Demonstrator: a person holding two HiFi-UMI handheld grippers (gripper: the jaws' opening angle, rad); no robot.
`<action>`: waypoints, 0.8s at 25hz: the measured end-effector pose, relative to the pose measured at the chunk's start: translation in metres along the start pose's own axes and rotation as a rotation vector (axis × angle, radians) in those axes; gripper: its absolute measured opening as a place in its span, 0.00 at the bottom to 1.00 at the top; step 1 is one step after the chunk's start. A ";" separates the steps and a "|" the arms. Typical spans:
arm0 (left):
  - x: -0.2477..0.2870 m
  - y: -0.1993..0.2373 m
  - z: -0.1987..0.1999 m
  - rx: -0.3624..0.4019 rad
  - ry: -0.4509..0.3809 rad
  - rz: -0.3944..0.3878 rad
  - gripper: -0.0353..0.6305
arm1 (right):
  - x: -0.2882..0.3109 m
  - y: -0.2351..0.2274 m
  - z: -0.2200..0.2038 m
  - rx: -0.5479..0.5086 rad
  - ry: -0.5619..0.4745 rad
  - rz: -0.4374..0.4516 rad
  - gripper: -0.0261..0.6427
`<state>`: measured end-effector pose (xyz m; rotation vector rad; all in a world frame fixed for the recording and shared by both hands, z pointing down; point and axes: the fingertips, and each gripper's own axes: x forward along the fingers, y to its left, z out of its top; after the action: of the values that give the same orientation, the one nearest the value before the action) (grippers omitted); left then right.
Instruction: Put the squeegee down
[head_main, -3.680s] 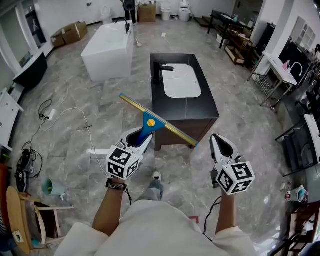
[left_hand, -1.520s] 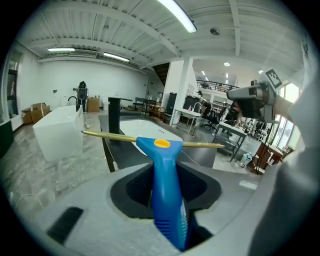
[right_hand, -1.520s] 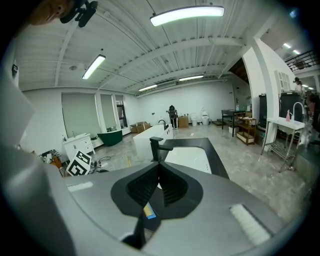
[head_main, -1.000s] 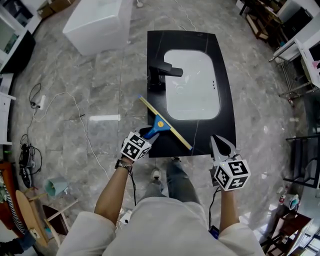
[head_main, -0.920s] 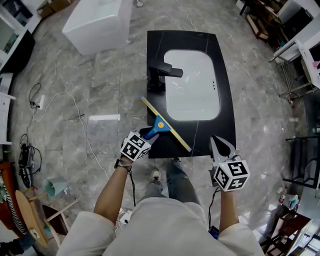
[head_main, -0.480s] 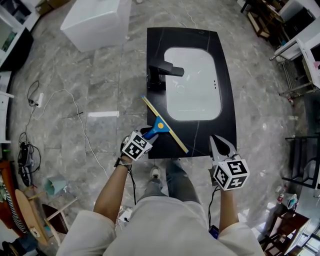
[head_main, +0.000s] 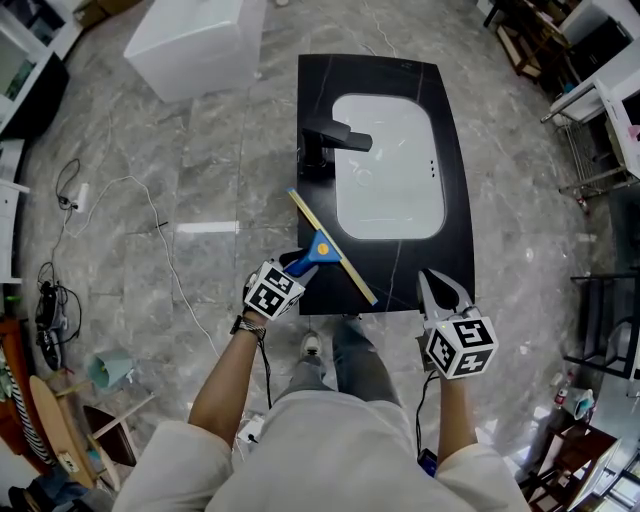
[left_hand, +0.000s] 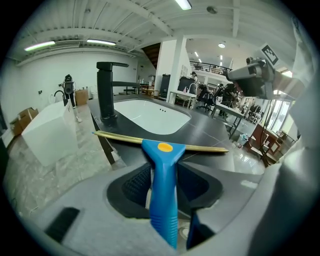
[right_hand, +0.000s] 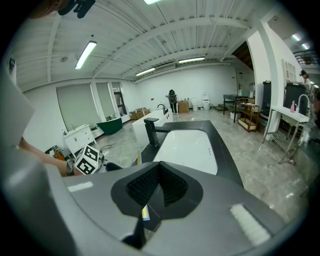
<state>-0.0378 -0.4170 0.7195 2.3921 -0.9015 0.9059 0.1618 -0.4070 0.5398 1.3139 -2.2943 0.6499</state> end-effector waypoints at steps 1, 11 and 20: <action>-0.001 -0.001 0.001 -0.001 -0.005 -0.005 0.32 | -0.001 0.001 0.000 0.000 0.000 0.000 0.05; -0.023 -0.003 0.007 -0.056 -0.073 0.026 0.35 | -0.017 0.009 0.000 -0.007 -0.029 -0.004 0.05; -0.067 -0.010 0.030 -0.087 -0.186 0.087 0.33 | -0.041 0.029 0.013 -0.042 -0.097 -0.010 0.05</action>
<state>-0.0569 -0.3990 0.6499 2.4074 -1.0990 0.6674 0.1540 -0.3737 0.5008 1.3646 -2.3635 0.5427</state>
